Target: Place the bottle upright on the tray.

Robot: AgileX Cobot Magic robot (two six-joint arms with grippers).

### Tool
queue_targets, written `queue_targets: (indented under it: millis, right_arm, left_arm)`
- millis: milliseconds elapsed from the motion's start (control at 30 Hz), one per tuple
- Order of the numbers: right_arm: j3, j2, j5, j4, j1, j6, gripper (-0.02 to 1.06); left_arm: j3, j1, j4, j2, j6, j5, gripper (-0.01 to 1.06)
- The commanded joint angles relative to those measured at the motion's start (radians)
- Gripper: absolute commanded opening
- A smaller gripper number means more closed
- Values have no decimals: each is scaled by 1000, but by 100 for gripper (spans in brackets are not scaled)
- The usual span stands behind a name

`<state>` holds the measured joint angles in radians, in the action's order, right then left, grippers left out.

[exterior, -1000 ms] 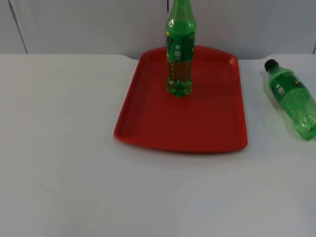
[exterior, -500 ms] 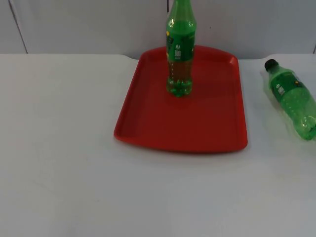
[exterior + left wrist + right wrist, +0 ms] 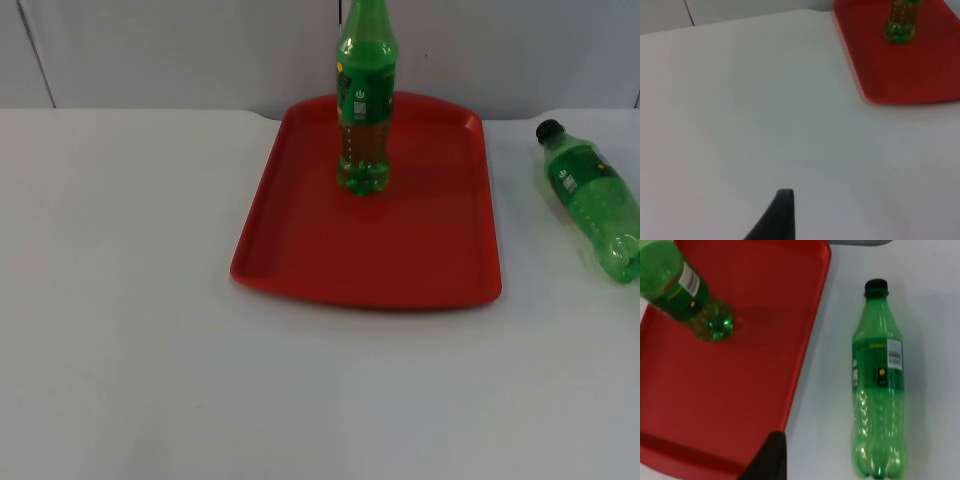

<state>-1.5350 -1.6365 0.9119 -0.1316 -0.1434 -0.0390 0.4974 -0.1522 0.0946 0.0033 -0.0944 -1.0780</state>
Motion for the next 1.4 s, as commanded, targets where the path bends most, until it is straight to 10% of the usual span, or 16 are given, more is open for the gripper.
queue_targets:
  millis: [0, 333, 567, 1367]
  right_arm:
    - [-91, -82, 51, 7, 6, -7, 105]
    - [-532, -432, 309, 77, 6, -7, 105]
    - [-769, -670, 309, 83, 6, -3, 105]
    - [-819, -939, 309, 108, 20, 31, 104]
  left_arm:
    - [-4, 3, 2, -3, 6, 1, 105]
    - [-4, 3, 2, -3, 6, 1, 105]
    - [-4, 3, 2, -3, 6, 1, 105]
    - [-4, 3, 2, -3, 6, 1, 105]
